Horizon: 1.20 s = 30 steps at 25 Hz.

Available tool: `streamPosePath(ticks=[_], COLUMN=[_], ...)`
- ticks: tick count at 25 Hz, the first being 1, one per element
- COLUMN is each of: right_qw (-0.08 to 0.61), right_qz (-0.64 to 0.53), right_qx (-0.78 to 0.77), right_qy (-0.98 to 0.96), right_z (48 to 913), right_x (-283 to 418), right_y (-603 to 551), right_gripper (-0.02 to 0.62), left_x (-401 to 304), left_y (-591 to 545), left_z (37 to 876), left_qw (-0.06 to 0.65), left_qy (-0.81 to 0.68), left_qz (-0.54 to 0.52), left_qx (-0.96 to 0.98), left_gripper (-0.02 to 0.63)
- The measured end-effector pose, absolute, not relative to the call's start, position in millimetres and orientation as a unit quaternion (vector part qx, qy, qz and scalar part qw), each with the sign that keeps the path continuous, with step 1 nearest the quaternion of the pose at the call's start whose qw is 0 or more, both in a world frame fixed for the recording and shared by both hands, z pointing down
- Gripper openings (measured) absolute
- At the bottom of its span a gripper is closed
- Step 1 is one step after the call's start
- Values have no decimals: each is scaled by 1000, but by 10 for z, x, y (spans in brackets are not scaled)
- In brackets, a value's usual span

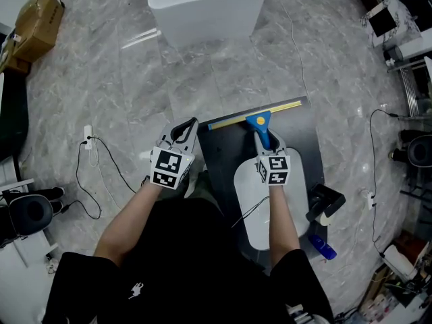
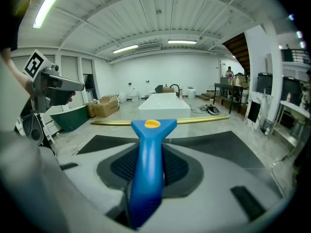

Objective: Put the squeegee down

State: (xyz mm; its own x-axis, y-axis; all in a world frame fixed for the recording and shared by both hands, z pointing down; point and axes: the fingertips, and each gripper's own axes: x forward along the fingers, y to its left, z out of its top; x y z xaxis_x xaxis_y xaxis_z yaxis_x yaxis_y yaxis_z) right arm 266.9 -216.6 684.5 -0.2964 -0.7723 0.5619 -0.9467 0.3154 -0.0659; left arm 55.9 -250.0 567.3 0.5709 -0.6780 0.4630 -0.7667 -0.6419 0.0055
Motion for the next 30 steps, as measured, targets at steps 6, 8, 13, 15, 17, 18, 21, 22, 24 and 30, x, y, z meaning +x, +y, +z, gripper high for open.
streamPosePath(ticks=[6, 8, 13, 15, 17, 18, 21, 22, 24, 30], right_qw=[237, 240, 246, 250, 254, 255, 256, 256, 257, 264], right_qz=[204, 205, 209, 210, 211, 212, 215, 215, 216, 219], right_qx=[550, 550, 550, 550, 550, 551, 554, 555, 556, 557], right_qy=[-774, -773, -770, -769, -767, -766, -763, -762, -760, -756], right_z=[6986, 7019, 7072, 7097, 7121, 7129, 7147, 7153, 7167, 7189], right_x=[2666, 2663, 2660, 2658, 2653, 2650, 2638, 2634, 2627, 2626], right_y=[-2210, -2231, -2253, -2255, -2262, -2266, -2279, -2282, -2285, -2329], right_gripper=[130, 130, 130, 130, 130, 130, 130, 130, 130, 130], left_x=[499, 475, 414, 401, 390, 383, 356, 349, 337, 316], left_y=[-2539, -2542, -2541, -2540, -2530, -2524, -2506, -2502, -2494, -2525], left_z=[5720, 5743, 5785, 5800, 5810, 5815, 5826, 5829, 5835, 5846], left_qw=[107, 107, 112, 114, 115, 116, 118, 118, 118, 121], left_qy=[-420, -422, -427, -428, -428, -427, -426, -426, -426, -429], left_qz=[218, 220, 224, 224, 227, 228, 231, 231, 233, 232], left_qx=[875, 873, 869, 868, 867, 867, 867, 867, 866, 865], left_gripper=[3, 3, 3, 3, 3, 3, 3, 3, 3, 3])
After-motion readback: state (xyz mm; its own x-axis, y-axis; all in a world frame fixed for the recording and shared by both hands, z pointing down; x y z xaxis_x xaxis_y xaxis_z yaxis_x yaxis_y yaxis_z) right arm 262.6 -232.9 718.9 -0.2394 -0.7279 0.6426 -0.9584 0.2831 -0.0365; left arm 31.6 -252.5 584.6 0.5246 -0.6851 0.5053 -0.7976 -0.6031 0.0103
